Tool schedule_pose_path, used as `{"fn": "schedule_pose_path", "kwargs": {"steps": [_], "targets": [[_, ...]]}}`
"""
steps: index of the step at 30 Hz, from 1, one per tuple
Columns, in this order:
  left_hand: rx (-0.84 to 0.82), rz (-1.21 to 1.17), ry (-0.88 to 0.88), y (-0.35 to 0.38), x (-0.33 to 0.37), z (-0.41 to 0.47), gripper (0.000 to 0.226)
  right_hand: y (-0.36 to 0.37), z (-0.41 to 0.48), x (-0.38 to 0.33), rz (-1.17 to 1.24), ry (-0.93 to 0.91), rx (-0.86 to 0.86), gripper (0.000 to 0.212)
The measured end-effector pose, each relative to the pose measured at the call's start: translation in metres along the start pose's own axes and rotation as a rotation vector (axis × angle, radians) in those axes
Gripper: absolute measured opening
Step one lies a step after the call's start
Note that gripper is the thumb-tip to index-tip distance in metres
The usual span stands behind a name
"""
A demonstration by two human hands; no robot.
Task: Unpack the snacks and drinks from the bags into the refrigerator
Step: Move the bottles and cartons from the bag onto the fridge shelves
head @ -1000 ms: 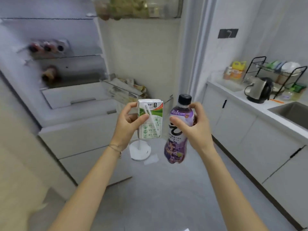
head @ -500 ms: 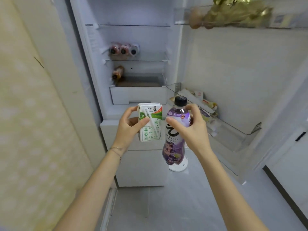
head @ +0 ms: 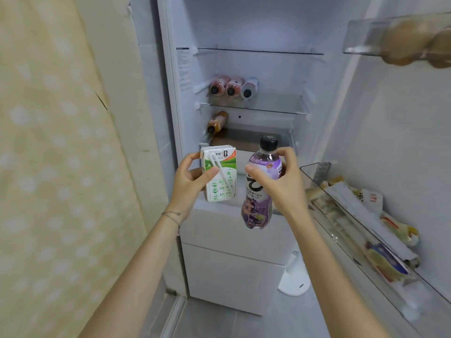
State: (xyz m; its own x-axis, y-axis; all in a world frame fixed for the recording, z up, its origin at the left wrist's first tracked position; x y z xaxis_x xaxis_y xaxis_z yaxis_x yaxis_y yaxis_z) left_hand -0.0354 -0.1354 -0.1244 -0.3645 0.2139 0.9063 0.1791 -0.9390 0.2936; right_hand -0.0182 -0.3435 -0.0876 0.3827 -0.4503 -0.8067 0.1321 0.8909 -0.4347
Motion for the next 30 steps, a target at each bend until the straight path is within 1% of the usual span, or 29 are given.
{"fn": "schedule_pose_path", "kwargs": {"steps": [5, 10, 14, 18, 24, 30], "targets": [[0.013, 0.018, 0.005, -0.012, -0.018, 0.055, 0.028, 0.034, 0.056, 0.013, -0.005, -0.002, -0.012, 0.049], [-0.015, -0.010, 0.000, -0.025, -0.037, 0.121, 0.032, 0.069, 0.114, 0.026, -0.002, 0.014, 0.018, 0.054], [-0.084, -0.059, -0.007, -0.031, -0.048, 0.178, 0.034, 0.093, 0.163, 0.036, -0.019, 0.036, 0.082, 0.057], [-0.118, -0.081, -0.034, -0.036, -0.065, 0.224, 0.032, 0.112, 0.202, 0.049, -0.002, 0.067, 0.168, 0.059], [-0.137, -0.123, -0.081, -0.044, -0.097, 0.261, 0.034, 0.137, 0.237, 0.078, 0.066, 0.111, 0.263, 0.060], [-0.103, -0.136, -0.128, -0.047, -0.125, 0.283, 0.035, 0.157, 0.262, 0.101, 0.104, 0.078, 0.284, 0.064]]}}
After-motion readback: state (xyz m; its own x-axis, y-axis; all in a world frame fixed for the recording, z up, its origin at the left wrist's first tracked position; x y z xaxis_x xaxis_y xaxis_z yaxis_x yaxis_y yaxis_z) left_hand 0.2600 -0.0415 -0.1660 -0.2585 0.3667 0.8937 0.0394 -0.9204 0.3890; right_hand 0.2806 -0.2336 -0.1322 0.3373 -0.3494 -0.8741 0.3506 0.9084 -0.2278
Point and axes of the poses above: each hand's wrist, its own z-axis towards the middle knuckle, its own y-axis out of the palm, x = y × z, the point moved 7 cm from there along z, towards the middle knuckle, and after that the axes turned 13 degrees about -z, right-handed, at the moved point
